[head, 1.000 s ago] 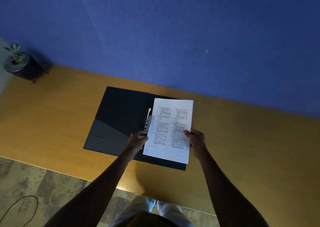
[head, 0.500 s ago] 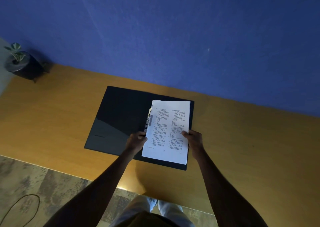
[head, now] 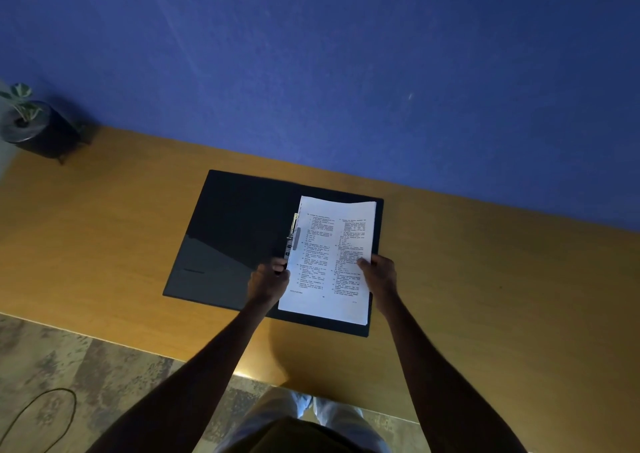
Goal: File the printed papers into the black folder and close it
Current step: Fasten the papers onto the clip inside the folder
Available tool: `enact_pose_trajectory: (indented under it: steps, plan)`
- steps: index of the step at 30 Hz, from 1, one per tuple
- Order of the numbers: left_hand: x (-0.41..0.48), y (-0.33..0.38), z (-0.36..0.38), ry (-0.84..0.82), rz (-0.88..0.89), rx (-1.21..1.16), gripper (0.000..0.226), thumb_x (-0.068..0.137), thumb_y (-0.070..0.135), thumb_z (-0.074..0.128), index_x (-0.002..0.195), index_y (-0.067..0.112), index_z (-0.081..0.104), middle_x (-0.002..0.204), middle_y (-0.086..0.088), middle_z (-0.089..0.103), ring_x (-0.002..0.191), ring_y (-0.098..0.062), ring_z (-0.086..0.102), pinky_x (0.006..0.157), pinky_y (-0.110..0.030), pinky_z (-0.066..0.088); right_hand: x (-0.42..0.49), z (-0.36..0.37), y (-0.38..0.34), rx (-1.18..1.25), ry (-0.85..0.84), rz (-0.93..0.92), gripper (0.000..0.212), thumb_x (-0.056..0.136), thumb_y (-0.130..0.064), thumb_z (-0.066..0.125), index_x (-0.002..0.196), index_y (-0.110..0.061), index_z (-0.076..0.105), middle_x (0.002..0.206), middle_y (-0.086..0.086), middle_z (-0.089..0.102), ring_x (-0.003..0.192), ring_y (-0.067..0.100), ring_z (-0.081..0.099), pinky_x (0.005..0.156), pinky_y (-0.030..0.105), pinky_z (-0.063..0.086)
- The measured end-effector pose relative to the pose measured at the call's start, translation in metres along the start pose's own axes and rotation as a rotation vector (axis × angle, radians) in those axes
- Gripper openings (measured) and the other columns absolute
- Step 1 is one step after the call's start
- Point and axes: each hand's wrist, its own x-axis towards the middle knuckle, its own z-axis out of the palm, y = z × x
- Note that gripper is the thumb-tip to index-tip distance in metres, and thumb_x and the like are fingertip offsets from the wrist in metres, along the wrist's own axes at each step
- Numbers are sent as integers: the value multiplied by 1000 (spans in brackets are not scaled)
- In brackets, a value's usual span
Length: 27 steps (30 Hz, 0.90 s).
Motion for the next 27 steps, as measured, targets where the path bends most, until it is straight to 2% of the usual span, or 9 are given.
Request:
enact_pose_trajectory:
  steps: [3,5,7,9,13,16,24,27]
  plan:
    - [0,0,1,-8,6,11,34,97,21,67,130,20,75,129,-4,78,115,-27,75,98,-40,58,1,-2,-1,-117,-3,-52,20,99,-29,66,105,-14,78,102,1,80,93,23,76,85,47,64]
    - [0,-2,2,-10,7,6,33,96,21,67,129,21,75,128,-3,79,113,-26,76,96,-38,57,1,-4,-4,-183,27,-84,23,100,-32,66,103,-12,77,99,1,79,90,23,74,80,41,62]
    - [0,-3,2,2,7,4,33,95,20,68,127,21,76,126,-2,79,112,-26,76,96,-37,56,-1,-6,-7,-240,98,-85,26,99,-34,66,99,-9,74,92,-1,75,84,21,68,72,32,51]
    - [-1,-2,3,12,10,0,33,95,18,68,126,21,76,125,-2,79,111,-26,76,95,-36,54,-4,-8,-7,-251,185,-89,23,97,-30,67,98,-9,75,90,-1,74,81,21,66,71,28,46]
    - [-4,-2,4,16,26,10,32,95,17,67,126,18,75,124,-3,79,108,-24,77,91,-33,53,-8,-14,-3,-239,219,-105,14,92,-12,63,94,-10,76,90,5,79,79,25,72,65,27,48]
    - [-7,-3,4,26,36,23,33,95,17,66,126,18,74,125,-2,79,108,-24,77,89,-32,52,-10,-15,-3,-225,221,-111,25,87,0,56,99,-9,76,93,7,79,79,25,71,64,26,47]
    - [-17,4,4,-9,51,20,36,93,14,66,128,15,73,127,-1,78,106,-21,78,84,-27,49,-9,-4,0,-245,237,-127,33,84,6,49,98,-8,74,97,7,77,81,25,68,65,28,47]
    - [-19,5,3,-6,54,14,36,94,12,65,128,13,73,127,-3,78,108,-24,78,87,-31,53,-7,-9,0,-223,215,-88,35,82,6,49,99,-9,76,94,6,78,83,27,70,63,25,45]
